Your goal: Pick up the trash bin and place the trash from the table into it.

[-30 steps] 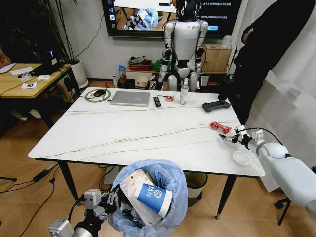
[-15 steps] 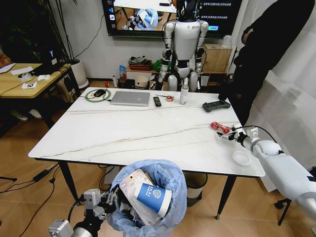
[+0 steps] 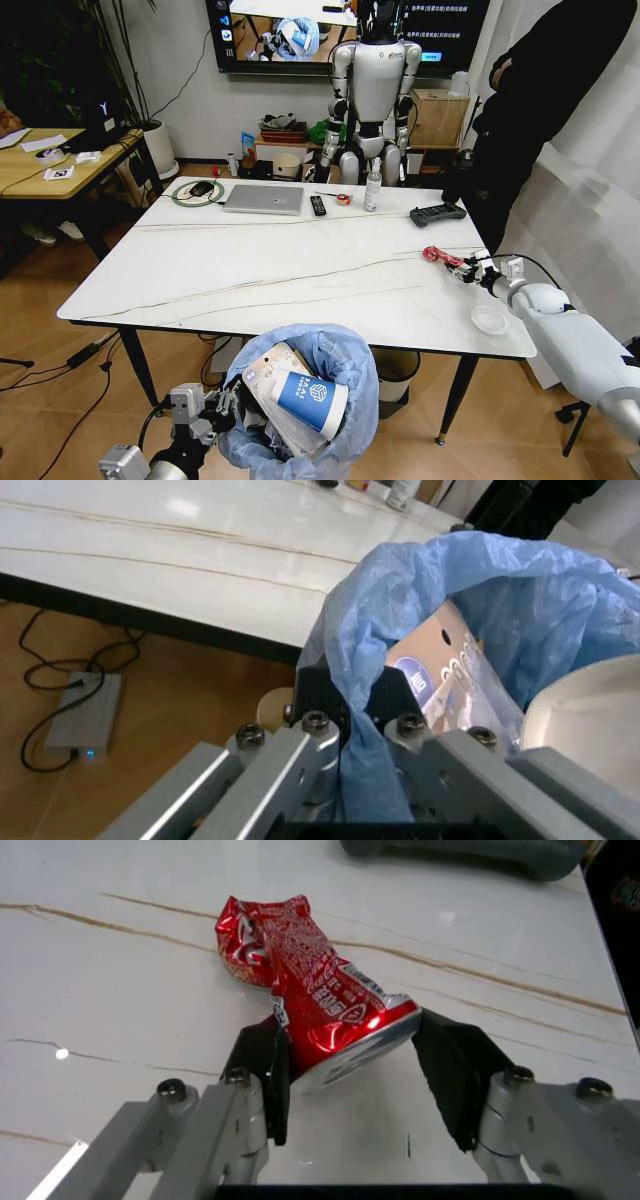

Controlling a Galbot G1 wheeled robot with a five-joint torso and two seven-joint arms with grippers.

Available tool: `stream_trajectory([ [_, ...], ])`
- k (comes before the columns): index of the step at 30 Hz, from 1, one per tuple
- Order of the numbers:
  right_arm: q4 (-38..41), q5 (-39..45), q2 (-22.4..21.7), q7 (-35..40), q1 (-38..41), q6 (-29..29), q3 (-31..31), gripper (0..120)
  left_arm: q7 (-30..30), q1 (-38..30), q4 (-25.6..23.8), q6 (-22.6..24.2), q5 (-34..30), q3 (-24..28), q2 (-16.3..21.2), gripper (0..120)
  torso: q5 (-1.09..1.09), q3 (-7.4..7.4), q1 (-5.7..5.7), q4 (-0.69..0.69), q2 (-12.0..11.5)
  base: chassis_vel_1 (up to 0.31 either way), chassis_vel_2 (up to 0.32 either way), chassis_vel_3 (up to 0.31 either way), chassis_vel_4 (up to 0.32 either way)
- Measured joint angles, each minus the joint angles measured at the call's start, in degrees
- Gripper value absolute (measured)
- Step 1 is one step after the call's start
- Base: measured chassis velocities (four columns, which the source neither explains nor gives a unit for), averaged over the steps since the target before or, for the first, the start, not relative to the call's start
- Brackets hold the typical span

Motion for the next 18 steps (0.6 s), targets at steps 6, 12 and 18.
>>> stream_trajectory([
  [6,1.9,1.0,-0.6,0.0,-0.5,-0.3,-0.2,37,0.0,-0.2,0.1,0.0,0.0,0.0,0.1,0,0.00,0.00,0.00,0.00,0.0,0.000,0.000,0.000,0.000],
  [12,9.2,4.6,-3.3,-0.1,-3.1,-1.3,0.7,37,0.0,-0.3,0.2,0.0,-0.1,0.0,0.4,0,-0.02,0.00,0.00,0.00,0.0,0.000,0.000,0.000,0.000],
  [18,21.7,12.2,-8.1,0.1,-7.5,-2.3,2.8,37,0.0,-0.4,0.4,0.0,-0.2,0.0,0.6,0,-0.02,0.00,0.00,0.00,0.0,0.000,0.000,0.000,0.000],
])
